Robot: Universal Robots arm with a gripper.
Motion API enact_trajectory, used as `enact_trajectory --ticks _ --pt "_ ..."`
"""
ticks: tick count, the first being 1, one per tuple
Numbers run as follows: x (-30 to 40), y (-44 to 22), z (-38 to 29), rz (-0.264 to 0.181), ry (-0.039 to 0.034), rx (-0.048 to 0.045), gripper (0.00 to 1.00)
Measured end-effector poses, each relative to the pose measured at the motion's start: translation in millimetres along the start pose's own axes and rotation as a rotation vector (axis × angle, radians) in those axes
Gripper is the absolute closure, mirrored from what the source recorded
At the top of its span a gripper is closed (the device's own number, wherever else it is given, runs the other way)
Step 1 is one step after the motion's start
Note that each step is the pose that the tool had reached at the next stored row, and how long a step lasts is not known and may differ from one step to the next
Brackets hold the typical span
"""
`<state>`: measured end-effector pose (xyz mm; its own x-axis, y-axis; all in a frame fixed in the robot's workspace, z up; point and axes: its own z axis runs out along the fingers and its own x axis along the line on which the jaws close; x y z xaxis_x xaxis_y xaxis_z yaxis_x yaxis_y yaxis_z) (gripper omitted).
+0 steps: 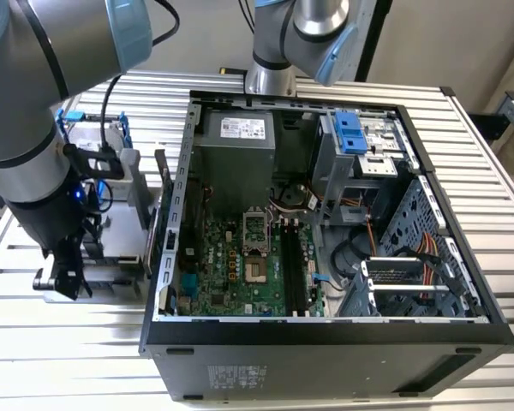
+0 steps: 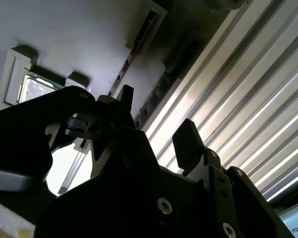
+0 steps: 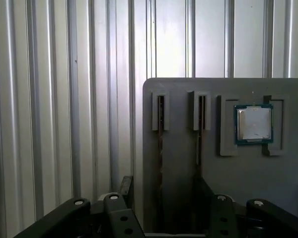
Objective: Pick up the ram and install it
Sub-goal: 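Pick up the ram and move it above insertion slot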
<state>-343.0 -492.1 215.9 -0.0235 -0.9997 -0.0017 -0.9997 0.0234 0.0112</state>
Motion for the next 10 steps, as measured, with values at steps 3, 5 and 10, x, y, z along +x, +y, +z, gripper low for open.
enact_trajectory --ticks 3,5,10 --pt "2.5 0.0 1.5 0.0 0.0 0.0 1.0" --pt "3.6 -0.1 2.6 0.0 -0.0001 0.0 1.0" --pt "3.8 -0.2 5.9 0.0 0.0 0.0 1.0"
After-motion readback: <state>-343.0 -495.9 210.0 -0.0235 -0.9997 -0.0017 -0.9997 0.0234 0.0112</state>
